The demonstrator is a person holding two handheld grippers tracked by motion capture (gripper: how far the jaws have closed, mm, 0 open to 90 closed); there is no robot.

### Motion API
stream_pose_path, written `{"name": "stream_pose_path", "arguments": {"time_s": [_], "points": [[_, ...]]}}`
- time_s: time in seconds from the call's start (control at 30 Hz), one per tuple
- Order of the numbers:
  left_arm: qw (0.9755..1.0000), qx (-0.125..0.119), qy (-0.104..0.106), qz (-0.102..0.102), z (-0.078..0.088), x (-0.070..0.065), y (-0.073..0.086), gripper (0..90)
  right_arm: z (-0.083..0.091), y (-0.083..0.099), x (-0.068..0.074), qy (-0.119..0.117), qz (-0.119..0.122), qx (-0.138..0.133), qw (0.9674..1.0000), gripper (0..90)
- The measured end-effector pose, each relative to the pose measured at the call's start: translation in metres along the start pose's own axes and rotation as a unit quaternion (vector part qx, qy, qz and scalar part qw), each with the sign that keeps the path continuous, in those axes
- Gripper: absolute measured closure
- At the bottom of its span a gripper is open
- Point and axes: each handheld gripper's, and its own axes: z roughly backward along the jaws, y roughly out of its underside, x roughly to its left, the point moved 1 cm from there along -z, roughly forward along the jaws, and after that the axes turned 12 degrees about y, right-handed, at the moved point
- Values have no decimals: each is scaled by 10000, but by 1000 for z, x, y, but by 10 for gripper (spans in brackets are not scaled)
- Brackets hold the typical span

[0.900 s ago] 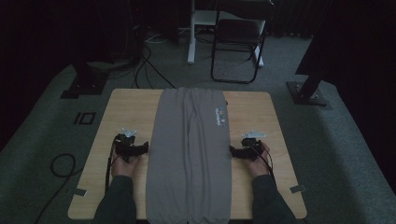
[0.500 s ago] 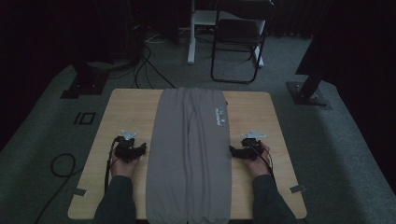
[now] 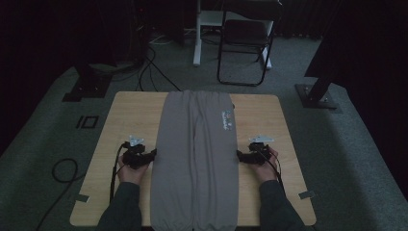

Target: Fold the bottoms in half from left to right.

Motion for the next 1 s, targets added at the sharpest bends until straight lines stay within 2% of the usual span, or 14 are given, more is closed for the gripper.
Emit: {"name": "stream_pose_path", "arguments": {"time_s": [0.03, 0.07, 0.1, 0.13, 0.2, 0.33, 0.4, 0.5, 0.7, 0.8, 1.0], "points": [[10000, 0, 0, 0, 0, 0, 0, 423, 0, 0, 0, 0, 0, 0, 10000, 166], [9998, 99, -6, -159, -4, -6, 0, 423, 0, 0, 0, 0, -1, 0, 10000, 165], [9998, 99, -6, -159, -4, -6, 0, 421, 0, 0, 0, 0, -1, 0, 10000, 165], [9995, 146, -43, -281, -7, -12, 0, 422, 0, 0, 0, -5, 5, -1, 10000, 166], [9990, 222, -90, -384, -10, -16, 0, 422, 0, 0, 0, -12, 10, -1, 10000, 165], [9985, 192, -183, -478, -11, -19, 1, 429, 0, 0, 0, -28, 17, 1, 10000, 165], [9989, 186, -83, -412, -11, -17, 1, 442, 0, 0, 1, -34, 22, 2, 10000, 165], [9991, 151, -91, -387, -9, -15, 1, 491, 0, 0, 1, -36, 25, 0, 10000, 165], [9995, 150, -70, -256, -5, -10, 1, 737, 0, 0, 1, -37, 25, 0, 10000, 165], [9998, 160, 38, -145, -2, -4, 2, 824, 0, 0, 1, -44, 27, -2, 10000, 165], [9998, 182, -17, -36, 4, 2, 4, 861, 0, 0, 1, -42, 30, -2, 10000, 165]]}}
